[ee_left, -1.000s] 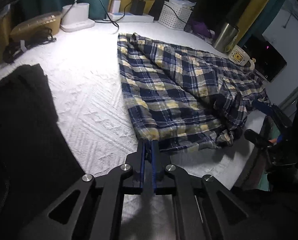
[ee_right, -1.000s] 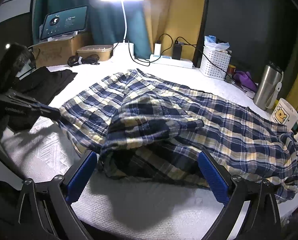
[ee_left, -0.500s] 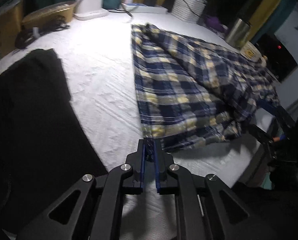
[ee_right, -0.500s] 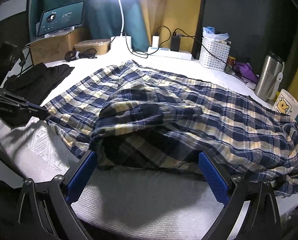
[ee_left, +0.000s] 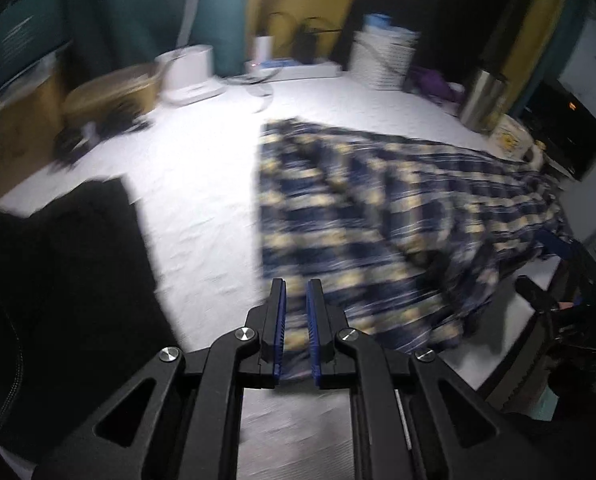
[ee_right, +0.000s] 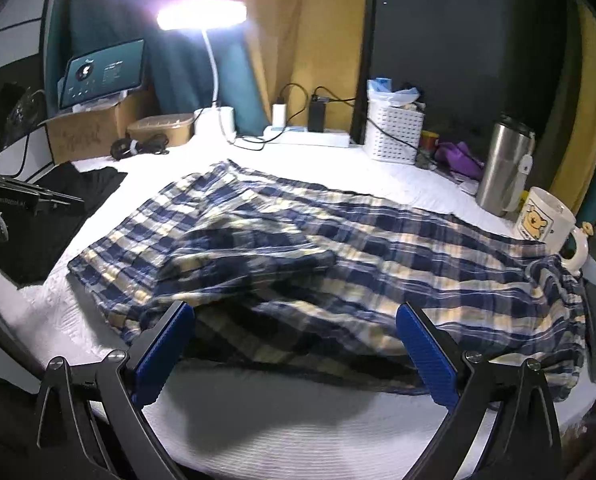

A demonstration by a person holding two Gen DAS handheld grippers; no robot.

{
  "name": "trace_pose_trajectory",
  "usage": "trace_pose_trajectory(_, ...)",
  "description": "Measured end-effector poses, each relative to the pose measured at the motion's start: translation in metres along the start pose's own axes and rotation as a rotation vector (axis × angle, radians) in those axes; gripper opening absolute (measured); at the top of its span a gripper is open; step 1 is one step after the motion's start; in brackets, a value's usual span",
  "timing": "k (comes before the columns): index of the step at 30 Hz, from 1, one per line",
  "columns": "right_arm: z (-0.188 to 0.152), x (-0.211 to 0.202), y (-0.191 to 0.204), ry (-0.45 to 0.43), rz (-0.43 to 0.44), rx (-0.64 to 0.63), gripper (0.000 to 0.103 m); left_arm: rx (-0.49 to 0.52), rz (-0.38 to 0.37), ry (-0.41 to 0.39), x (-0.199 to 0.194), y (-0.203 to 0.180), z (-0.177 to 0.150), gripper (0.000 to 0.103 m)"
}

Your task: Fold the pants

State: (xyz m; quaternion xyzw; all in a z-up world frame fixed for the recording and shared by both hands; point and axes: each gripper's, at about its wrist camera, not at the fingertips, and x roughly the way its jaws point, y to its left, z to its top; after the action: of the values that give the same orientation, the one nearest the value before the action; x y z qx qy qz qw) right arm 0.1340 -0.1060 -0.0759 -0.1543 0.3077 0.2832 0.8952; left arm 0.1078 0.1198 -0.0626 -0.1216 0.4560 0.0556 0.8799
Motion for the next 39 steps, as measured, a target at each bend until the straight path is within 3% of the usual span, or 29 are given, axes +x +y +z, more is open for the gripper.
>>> trace_pose_trajectory(5,-0.004,-0.004,-0.029,-0.009,-0.039,0.036,0.101,0.081,-0.058,-0.004,0.014,-0.048,0.022,0.012)
trace_pose_trajectory(6,-0.005,-0.005,-0.036,-0.007,-0.049,0.045,0.101,0.103,-0.07,-0.002,0.019,-0.061,0.028,0.026)
trace_pose_trajectory(7,-0.007,-0.006,-0.043,-0.006,-0.062,0.055,0.101,0.115,-0.078,-0.004,0.022,-0.069,0.03,0.049)
trace_pose_trajectory(9,-0.01,-0.008,-0.058,-0.006,-0.08,0.074,0.101,0.152,-0.104,-0.014,0.029,-0.086,0.034,0.063)
trace_pose_trajectory(14,-0.017,-0.015,-0.091,-0.004,-0.122,0.111,0.101,0.227,-0.136,0.005,0.047,-0.127,0.042,0.063)
trace_pose_trajectory(23,-0.032,-0.02,-0.131,0.003,-0.157,0.162,0.101,0.414,-0.055,0.083,0.085,-0.187,0.039,0.063)
trace_pose_trajectory(27,-0.039,-0.022,-0.139,0.009,-0.157,0.183,0.101,0.41,0.044,0.076,0.1,-0.188,0.041,0.063)
trace_pose_trajectory(31,-0.044,-0.021,-0.143,0.016,-0.155,0.194,0.101,0.397,0.096,0.076,0.111,-0.181,0.041,0.063)
trace_pose_trajectory(37,-0.044,-0.019,-0.143,0.017,-0.151,0.195,0.101,0.399,0.078,0.049,0.11,-0.18,0.039,0.062)
trace_pose_trajectory(39,-0.043,-0.017,-0.142,0.02,-0.151,0.193,0.101,0.389,0.052,0.033,0.107,-0.178,0.04,0.053)
